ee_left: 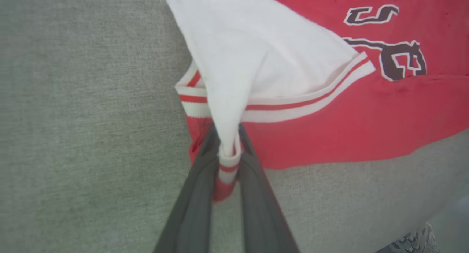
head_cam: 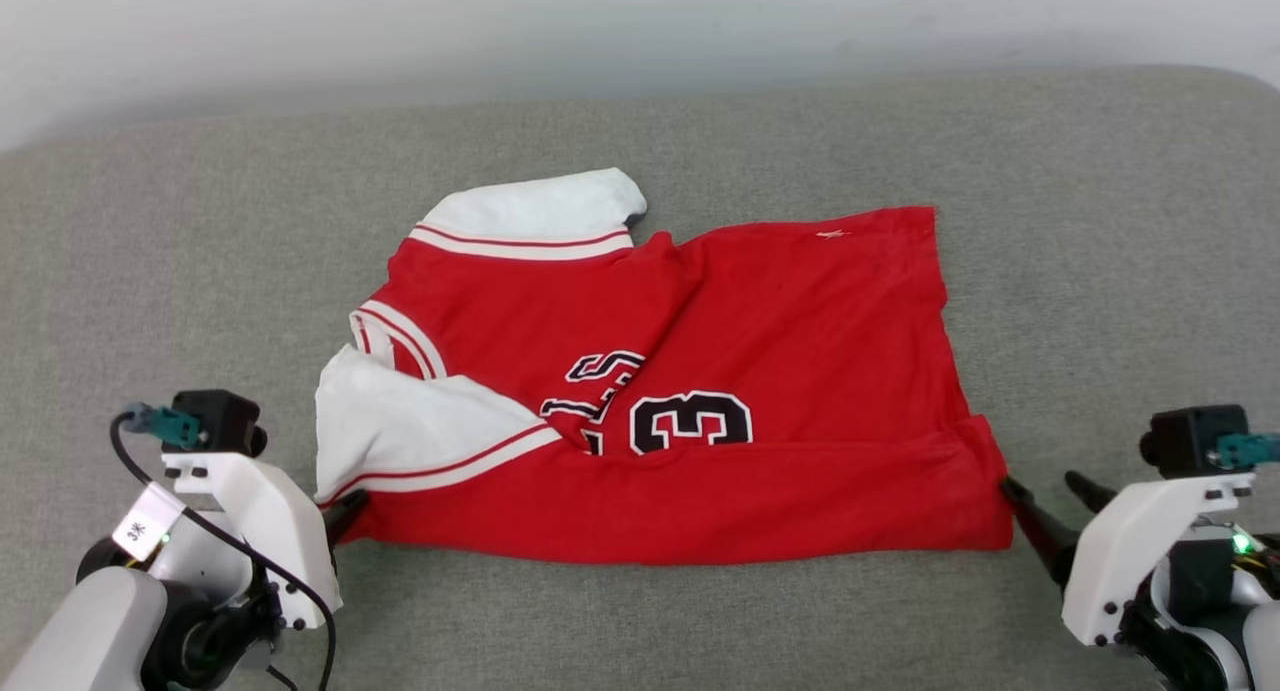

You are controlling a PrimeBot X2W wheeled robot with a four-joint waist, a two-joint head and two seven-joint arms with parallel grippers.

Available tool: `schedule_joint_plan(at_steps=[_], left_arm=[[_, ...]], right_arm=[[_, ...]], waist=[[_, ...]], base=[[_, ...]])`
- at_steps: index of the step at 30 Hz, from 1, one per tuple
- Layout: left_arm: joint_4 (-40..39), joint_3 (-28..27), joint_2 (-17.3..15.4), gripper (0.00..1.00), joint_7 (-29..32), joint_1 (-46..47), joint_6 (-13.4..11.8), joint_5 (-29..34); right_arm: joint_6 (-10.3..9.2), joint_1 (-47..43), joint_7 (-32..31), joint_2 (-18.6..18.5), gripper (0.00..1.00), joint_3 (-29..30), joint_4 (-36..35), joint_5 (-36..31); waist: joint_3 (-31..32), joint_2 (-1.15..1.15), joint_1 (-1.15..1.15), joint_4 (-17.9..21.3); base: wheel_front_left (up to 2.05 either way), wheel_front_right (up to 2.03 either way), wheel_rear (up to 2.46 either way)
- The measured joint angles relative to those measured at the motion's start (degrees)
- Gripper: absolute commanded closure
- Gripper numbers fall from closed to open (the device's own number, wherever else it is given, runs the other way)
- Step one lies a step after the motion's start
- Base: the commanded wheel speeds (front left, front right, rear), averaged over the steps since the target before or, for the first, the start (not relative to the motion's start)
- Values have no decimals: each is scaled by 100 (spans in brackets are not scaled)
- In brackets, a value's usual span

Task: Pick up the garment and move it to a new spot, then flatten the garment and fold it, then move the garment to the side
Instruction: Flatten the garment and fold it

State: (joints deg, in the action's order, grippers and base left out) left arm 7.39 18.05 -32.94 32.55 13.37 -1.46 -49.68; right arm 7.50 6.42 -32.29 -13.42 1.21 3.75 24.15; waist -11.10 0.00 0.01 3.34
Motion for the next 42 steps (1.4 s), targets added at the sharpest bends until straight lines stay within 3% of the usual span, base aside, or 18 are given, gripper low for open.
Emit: schedule_joint_plan(at_steps=[5, 15, 16, 17, 24, 31, 38, 42], left_arm=[[-401, -41, -33, 100, 57, -3, -112, -47], [-561, -21, 23, 100, 19, -31, -134, -63], [-550, -21, 26, 100, 1, -34, -134, -71], [-542, -24, 27, 100, -8, -40, -133, -85], [-504, -53, 60, 100, -167, -119, -96, -101], [-646, -81, 49, 100, -336, -481, -63, -147], [-965, -105, -69, 100, -399, -1093, -237, -141], [-1205, -123, -155, 100, -327, -1749, -479, -202]], right_arm=[[0, 273, -465, 10, 0, -242, 47, 5], [-10, 782, -875, 65, 0, -720, 1120, 211], [-11, 805, -876, 57, 64, -742, 1157, 237], [-11, 836, -877, 48, 100, -769, 1196, 265], [1, 943, -848, -60, 100, -900, 1194, 472], [1, 780, -933, -392, 100, -781, 536, 554], [1, 197, -1157, -465, 100, -712, 82, 533], [1, -415, -1317, -417, 100, -547, -325, 576]], waist=[[-180, 0, 0, -81], [-439, 0, 0, -206], [-444, 0, 0, -211], [-442, 0, 0, -210], [-310, 0, 0, -214], [129, 0, 0, -234], [607, 0, -1, -245], [1007, 0, -1, -274]], base=[[0, 0, 0], [0, 0, 0], [0, 0, 0], [0, 0, 0], [0, 0, 0], [0, 0, 0], [0, 0, 0], [0, 0, 0]])
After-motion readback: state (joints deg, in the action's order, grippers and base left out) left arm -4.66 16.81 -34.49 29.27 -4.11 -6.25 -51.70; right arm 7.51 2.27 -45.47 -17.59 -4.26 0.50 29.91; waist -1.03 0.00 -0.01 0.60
